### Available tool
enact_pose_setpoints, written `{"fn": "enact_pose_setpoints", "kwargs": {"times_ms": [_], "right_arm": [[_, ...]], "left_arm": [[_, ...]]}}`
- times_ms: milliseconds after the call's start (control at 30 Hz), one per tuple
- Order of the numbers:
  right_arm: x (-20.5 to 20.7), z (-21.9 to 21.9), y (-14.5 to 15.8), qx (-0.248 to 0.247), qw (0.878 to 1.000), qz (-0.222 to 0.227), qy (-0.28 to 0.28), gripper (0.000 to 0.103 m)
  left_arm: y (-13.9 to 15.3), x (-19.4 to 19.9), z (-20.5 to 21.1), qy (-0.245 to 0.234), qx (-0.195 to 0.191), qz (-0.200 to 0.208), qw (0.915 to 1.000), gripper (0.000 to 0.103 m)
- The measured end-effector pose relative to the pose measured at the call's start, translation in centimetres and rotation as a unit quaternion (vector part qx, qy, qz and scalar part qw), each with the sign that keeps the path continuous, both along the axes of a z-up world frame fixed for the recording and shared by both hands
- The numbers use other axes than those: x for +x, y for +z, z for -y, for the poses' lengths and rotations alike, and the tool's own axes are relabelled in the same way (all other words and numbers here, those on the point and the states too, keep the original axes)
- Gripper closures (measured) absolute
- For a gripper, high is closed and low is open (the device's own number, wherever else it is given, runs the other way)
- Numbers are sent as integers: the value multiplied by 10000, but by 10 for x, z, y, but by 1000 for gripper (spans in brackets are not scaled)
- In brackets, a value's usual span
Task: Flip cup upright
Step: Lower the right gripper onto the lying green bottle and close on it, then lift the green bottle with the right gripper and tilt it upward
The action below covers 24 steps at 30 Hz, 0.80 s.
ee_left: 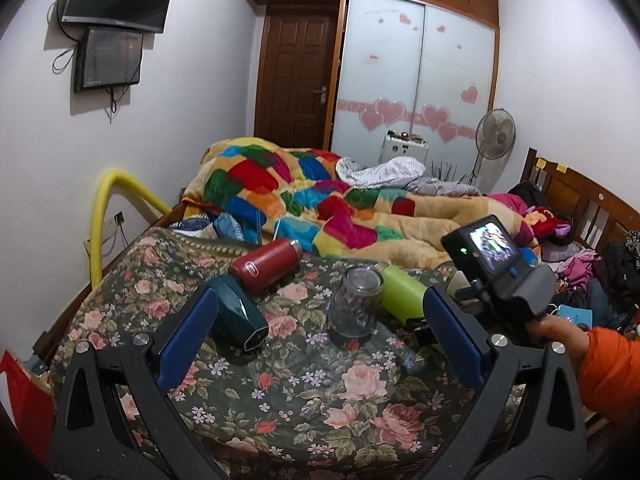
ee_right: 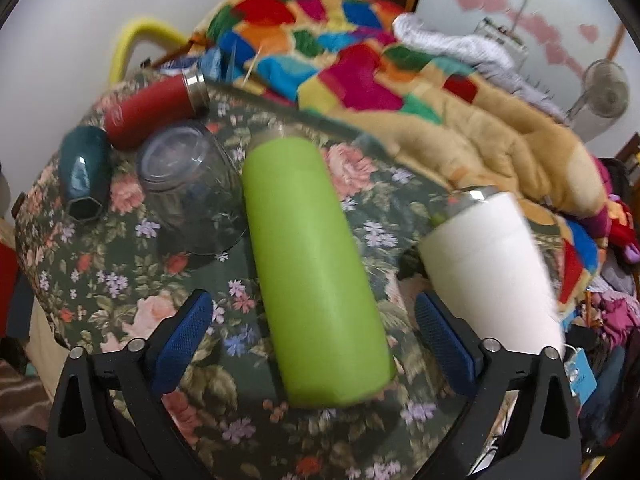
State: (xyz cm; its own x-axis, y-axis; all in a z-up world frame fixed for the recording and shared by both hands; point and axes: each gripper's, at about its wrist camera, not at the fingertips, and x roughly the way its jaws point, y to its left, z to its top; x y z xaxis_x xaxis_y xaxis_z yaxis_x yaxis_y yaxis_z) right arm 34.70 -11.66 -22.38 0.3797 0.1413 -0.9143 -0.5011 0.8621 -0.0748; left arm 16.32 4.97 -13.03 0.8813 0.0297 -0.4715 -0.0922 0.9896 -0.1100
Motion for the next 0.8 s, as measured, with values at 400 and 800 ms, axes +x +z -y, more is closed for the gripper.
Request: {"fn": "enact_pose_setpoints", "kwargs": {"times_ms": [400,800], "right_arm": [[20,-25,-33,-638,9951,-508,554,27],[19,-15,-27,-400,9961,-723,324,41]], "left_arm": [[-12,9,-4,81,-79,-230,9997,0],[-2,1,2,98,-6,-177,9998,0]]}}
